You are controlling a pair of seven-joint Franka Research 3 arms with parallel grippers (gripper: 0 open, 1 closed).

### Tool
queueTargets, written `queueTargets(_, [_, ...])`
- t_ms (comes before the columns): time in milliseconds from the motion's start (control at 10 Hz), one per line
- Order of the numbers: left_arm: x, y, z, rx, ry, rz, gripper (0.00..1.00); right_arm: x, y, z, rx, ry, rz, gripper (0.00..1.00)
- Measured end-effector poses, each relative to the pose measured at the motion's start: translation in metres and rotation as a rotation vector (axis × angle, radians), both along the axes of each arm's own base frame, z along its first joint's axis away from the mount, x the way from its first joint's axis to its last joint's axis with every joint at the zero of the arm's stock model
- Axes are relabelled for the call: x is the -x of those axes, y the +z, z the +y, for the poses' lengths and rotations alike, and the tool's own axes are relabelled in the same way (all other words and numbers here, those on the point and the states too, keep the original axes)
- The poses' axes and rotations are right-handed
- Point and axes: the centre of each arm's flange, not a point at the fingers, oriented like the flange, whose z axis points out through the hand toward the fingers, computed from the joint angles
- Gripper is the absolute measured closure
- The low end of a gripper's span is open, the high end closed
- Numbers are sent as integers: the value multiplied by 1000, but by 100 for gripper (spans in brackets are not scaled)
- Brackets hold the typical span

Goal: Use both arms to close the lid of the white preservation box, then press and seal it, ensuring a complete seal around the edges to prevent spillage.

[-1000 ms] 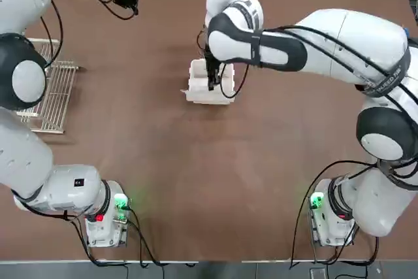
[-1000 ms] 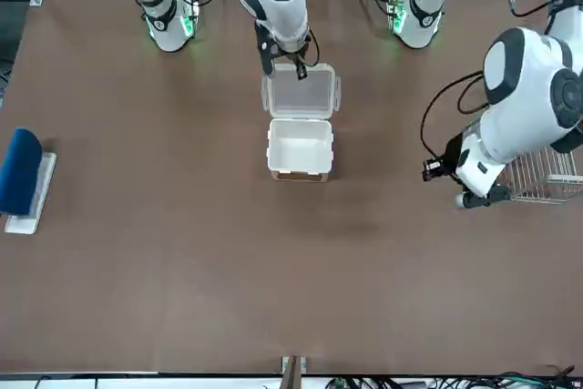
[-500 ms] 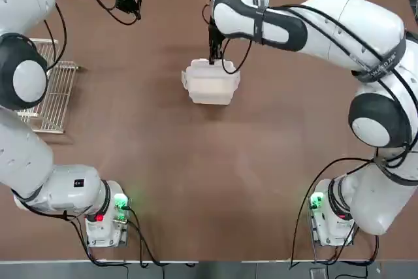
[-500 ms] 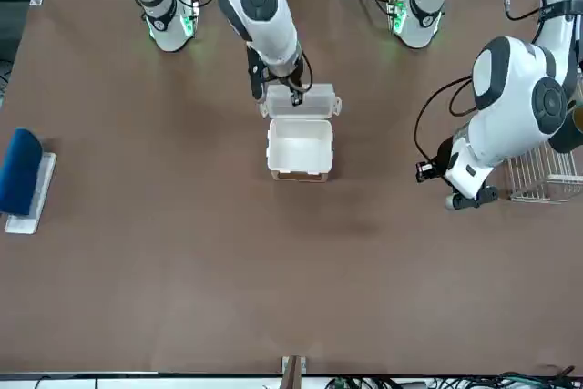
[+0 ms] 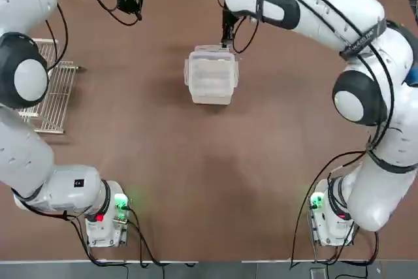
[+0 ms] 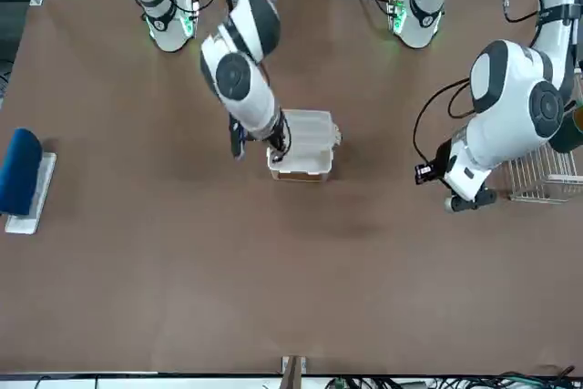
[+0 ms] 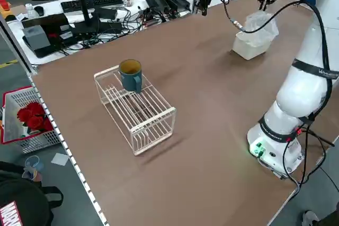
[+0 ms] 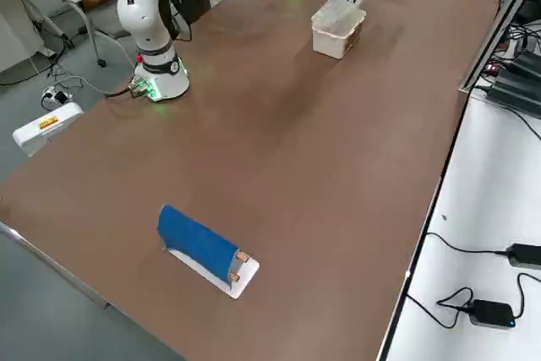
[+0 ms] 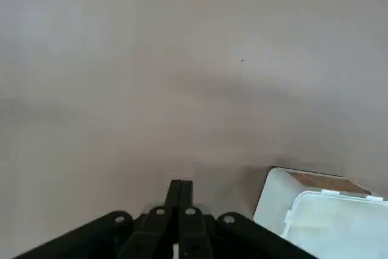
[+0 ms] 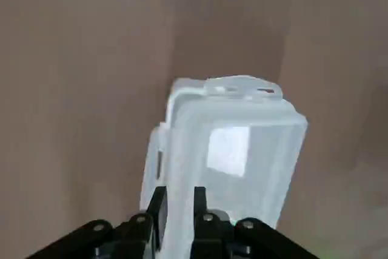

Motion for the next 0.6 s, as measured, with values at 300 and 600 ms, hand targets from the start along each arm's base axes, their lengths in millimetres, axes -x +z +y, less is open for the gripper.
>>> queueTargets(300, [-1,-7,0,0,3,4,99,-4,8,1,-17,37,-16,62])
queueTargets(600, [16,-35,-24,-9,13,36,99,32,-35,64,-38,84,-53,88])
